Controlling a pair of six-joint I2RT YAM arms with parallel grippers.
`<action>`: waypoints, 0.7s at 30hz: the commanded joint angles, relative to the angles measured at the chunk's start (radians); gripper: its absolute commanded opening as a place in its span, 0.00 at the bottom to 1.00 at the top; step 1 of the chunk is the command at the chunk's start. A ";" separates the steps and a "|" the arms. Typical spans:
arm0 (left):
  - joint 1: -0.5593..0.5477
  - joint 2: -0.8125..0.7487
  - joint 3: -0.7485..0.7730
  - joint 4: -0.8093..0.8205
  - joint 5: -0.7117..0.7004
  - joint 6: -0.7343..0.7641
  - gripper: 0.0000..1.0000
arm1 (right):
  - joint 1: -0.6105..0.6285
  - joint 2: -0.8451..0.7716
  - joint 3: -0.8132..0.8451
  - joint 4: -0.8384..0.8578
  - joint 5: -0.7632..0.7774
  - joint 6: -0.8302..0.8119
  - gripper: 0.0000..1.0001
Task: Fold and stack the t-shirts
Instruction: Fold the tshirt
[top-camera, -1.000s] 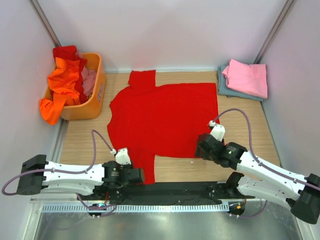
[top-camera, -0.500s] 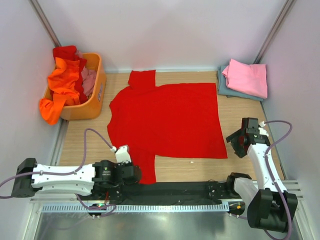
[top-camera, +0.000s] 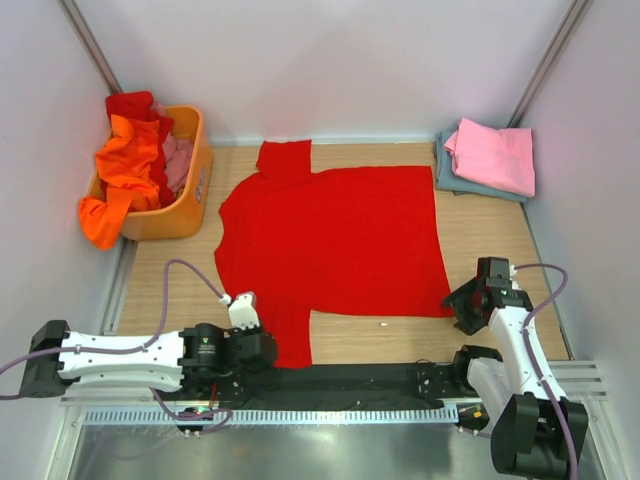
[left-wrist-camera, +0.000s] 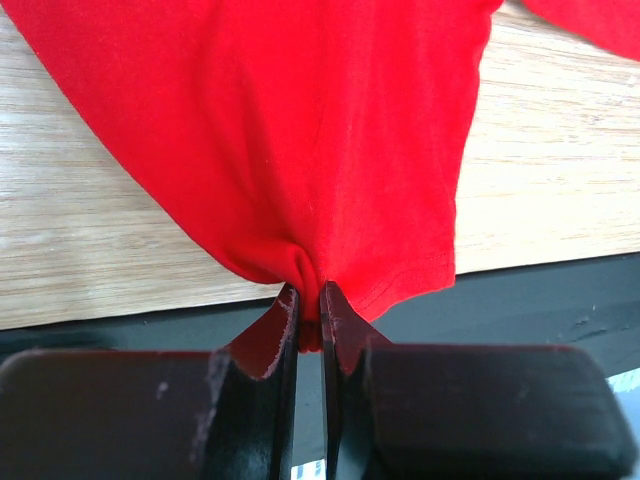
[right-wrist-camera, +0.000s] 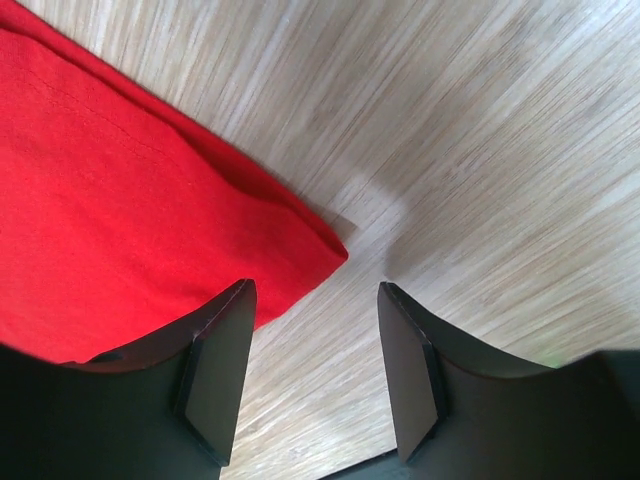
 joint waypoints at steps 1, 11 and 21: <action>0.001 -0.013 0.001 0.012 -0.029 0.018 0.08 | -0.005 0.003 -0.008 0.038 -0.005 -0.007 0.57; 0.001 -0.028 0.018 -0.043 -0.024 -0.006 0.08 | -0.005 0.043 -0.059 0.141 -0.036 -0.011 0.35; 0.001 -0.072 0.102 -0.194 0.005 -0.013 0.04 | -0.005 -0.127 -0.010 0.094 -0.136 -0.037 0.01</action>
